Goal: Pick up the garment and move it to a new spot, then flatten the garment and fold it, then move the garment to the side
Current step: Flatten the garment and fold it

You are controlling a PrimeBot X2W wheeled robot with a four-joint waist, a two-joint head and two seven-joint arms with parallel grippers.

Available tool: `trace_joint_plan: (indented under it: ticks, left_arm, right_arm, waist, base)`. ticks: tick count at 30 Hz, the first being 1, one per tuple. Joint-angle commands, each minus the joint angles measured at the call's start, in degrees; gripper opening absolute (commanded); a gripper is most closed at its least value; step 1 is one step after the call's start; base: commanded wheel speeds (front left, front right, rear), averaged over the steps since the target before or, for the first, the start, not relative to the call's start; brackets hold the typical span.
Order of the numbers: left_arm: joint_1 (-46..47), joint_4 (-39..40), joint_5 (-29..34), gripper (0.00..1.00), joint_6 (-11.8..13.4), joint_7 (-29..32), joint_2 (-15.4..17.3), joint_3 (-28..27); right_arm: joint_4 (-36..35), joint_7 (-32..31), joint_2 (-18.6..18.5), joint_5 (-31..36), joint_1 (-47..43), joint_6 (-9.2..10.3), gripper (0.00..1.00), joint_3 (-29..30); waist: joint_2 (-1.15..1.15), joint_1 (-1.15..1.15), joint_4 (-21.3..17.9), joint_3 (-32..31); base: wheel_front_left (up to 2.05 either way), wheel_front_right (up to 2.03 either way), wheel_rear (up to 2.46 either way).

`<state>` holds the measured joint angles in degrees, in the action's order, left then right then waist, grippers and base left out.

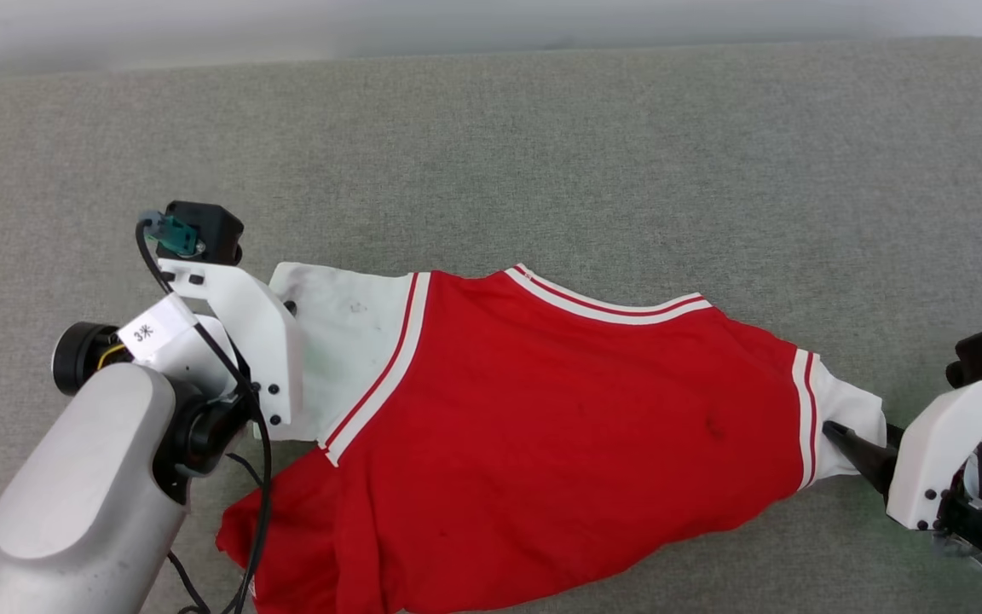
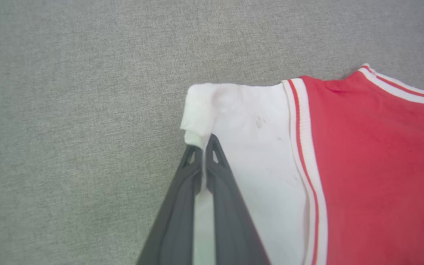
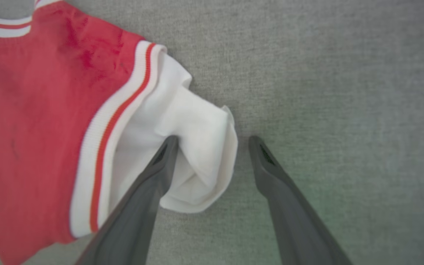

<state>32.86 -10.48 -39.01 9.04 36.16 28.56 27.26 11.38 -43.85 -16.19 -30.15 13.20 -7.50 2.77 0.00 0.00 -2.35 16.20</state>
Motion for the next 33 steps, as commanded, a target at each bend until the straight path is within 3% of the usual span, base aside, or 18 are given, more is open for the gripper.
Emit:
trace_joint_plan:
  ticks: [1, 3, 4, 5, 10, 22, 33]
  left_arm:
    - [-0.86, 0.35, -0.07, 0.0, 0.32, -0.25, 0.07, -0.06]
    - [-1.17, 0.69, -0.3, 0.0, 0.64, -0.45, -0.05, -0.15]
    - [-1.83, 0.99, -0.53, 0.0, 0.92, -0.67, -0.08, -0.27]
    - [-2.08, 0.99, -0.55, 0.0, 1.01, -0.75, -0.02, -0.34]
    - [-2.35, 1.43, 0.18, 0.0, 1.56, -3.09, 0.99, -1.34]
    - [0.87, 0.01, 3.55, 0.0, 2.09, -13.45, 3.03, -4.96]
    - [17.72, -9.62, 6.71, 0.0, -0.43, -24.25, 0.8, -7.14]
  right_arm:
    - [1.55, -0.85, 0.3, -0.25, 0.2, 0.02, 1.0, -1.63]
    - [3.01, -1.68, 0.91, -1.23, -0.14, -0.01, 1.0, -3.56]
    - [5.34, -2.6, 1.51, -2.03, -0.67, -0.08, 0.11, -5.63]
    - [5.92, -2.64, 1.73, -2.28, -0.74, -0.08, 0.0, -6.05]
    - [6.31, -0.03, -0.7, -2.79, 0.74, -0.04, 0.0, -5.04]
    - [-0.48, 4.68, -5.04, 2.57, 6.76, 0.06, 0.0, 0.61]
    - [-1.3, 6.77, -7.62, 5.65, 25.03, 0.07, 0.0, 0.06]
  waist:
    - [0.0, 0.0, 0.38, 0.31]
    - [0.0, 0.0, 0.62, 0.42]
    - [0.0, 0.0, 0.79, 0.31]
    - [0.0, 0.0, 0.78, 0.11]
    - [0.0, 0.0, 0.38, -1.61]
    - [0.0, 0.0, -0.73, -7.54]
    - [0.0, 0.0, -0.11, -5.36]
  base:
    - [0.0, 0.0, 0.0]
    - [0.0, 0.0, 0.0]
    - [0.0, 0.0, 0.0]
    - [0.0, 0.0, 0.0]
    - [0.0, 0.0, 0.0]
    - [0.0, 0.0, 0.0]
    - [0.0, 0.0, 0.0]
